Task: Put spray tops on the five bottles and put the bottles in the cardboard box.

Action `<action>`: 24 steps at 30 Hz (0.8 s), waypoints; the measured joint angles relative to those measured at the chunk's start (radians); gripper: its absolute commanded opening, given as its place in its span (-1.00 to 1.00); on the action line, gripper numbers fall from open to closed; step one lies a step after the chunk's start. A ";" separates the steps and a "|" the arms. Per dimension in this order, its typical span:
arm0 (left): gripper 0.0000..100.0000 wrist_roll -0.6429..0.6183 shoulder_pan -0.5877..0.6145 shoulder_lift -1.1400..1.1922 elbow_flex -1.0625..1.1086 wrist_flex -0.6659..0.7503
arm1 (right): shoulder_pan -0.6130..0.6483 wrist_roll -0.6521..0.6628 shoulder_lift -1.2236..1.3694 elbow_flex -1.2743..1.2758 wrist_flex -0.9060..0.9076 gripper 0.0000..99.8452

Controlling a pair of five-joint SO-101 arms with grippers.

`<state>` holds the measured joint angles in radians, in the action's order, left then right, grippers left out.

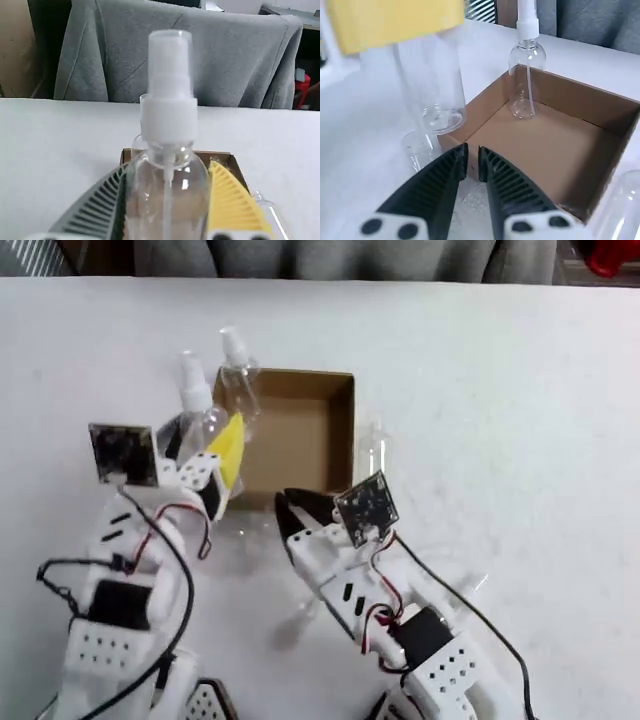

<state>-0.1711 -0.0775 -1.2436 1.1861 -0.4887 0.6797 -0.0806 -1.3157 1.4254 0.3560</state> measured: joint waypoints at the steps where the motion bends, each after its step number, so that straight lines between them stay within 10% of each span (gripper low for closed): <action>1: -0.95 0.000 0.000 0.035 -0.006 0.021 | 0.000 0.000 0.000 0.000 0.000 -0.96; 24: -0.95 0.000 0.002 0.560 -0.006 0.512 | 0.000 0.000 0.000 0.000 0.000 -0.96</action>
<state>-0.1711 -0.0760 -0.6836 1.1799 0.0238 0.6797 -0.0806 -1.3157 1.4254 0.3560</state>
